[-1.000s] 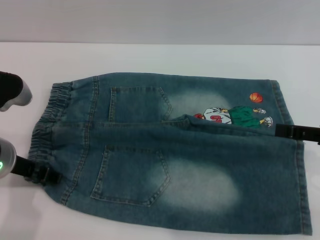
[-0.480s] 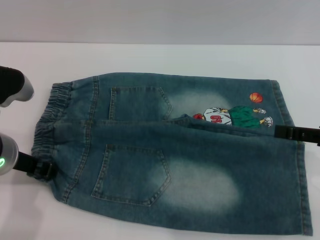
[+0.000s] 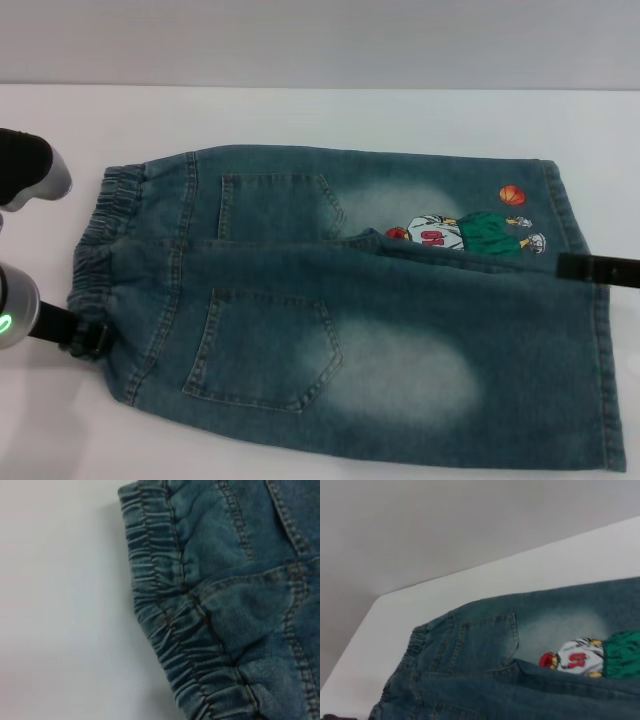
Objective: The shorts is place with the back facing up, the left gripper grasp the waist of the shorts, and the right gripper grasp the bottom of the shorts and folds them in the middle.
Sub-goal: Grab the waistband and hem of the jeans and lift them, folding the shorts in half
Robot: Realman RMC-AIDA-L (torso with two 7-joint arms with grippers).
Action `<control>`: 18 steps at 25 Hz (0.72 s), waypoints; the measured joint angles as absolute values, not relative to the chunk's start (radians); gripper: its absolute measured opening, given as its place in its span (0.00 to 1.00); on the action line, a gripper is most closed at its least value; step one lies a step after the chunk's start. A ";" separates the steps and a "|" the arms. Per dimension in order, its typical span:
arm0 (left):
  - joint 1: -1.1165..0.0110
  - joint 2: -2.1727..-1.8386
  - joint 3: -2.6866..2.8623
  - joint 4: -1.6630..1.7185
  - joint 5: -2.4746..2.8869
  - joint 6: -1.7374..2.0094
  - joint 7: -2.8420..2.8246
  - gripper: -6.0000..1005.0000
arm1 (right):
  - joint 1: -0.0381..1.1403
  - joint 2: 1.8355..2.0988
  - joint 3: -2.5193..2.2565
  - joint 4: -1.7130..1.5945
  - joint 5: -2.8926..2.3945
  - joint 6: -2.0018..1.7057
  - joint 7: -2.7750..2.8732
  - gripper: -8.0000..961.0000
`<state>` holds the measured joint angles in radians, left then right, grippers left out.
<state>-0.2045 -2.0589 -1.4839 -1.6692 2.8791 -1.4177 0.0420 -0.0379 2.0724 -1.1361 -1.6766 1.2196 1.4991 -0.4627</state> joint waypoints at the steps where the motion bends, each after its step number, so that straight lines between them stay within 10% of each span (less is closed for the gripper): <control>1: -0.204 -2.059 -1.482 -1.679 2.879 -1.421 0.042 0.40 | -0.037 2.072 -1.122 -1.679 1.215 1.516 -0.458 0.77; 18: -0.269 -2.060 -1.473 -1.672 2.887 -1.456 0.032 0.28 | -0.107 2.081 -1.036 -1.645 0.989 1.658 -0.436 0.77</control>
